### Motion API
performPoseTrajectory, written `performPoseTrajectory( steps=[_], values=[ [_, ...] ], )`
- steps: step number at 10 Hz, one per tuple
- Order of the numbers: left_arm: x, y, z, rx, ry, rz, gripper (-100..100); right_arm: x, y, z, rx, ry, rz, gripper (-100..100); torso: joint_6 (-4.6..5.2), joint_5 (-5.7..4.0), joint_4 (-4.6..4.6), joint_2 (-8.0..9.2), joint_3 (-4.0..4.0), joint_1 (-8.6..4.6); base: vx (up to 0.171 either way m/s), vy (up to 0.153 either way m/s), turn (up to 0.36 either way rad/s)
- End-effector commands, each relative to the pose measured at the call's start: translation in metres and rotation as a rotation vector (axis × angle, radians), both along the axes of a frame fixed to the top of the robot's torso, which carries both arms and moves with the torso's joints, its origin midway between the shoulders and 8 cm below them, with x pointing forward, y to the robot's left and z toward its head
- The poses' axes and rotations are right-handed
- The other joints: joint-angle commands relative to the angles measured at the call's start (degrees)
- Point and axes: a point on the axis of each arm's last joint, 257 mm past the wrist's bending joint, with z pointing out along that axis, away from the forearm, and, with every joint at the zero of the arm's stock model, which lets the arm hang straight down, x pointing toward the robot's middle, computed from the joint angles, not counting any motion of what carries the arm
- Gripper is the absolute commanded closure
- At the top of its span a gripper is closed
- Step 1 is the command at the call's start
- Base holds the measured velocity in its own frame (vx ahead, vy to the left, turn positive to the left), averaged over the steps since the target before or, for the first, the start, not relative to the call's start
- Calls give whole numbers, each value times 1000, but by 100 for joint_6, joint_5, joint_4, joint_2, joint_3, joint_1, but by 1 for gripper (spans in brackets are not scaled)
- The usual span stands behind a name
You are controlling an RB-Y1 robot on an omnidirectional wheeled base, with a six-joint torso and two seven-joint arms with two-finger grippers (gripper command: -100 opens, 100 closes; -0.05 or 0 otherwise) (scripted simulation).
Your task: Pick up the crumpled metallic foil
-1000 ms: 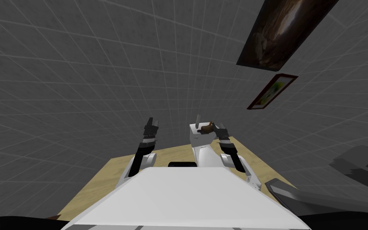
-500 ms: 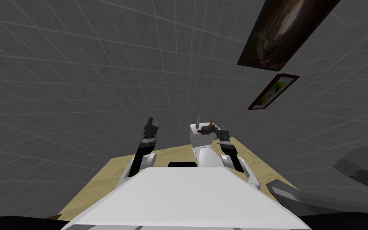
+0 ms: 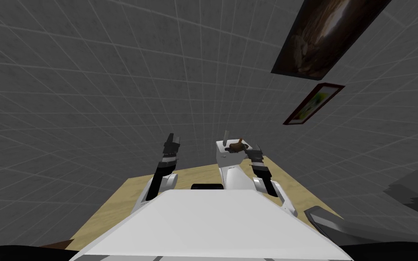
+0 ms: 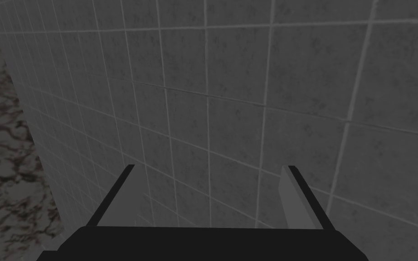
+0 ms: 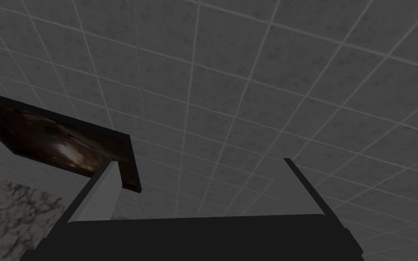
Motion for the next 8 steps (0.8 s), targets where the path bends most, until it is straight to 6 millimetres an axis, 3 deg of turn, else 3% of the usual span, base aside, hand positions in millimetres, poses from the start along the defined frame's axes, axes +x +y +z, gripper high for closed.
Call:
performPoseTrajectory(
  steps=[1,5,8],
  values=[
    [0,0,0,0,0,0,0,0,-6,-4,-43,12,-28,-100,0,0,0,0,0,0,0,0,0],
    [0,0,0,0,0,0,0,-5,-34,-29,-198,75,-132,-100,0,0,0,0,0,0,0,1,19],
    [0,0,0,0,0,0,0,-6,-42,-37,-279,100,-177,-100,0,0,0,-2,-1,0,1,1,7]
  ],
)
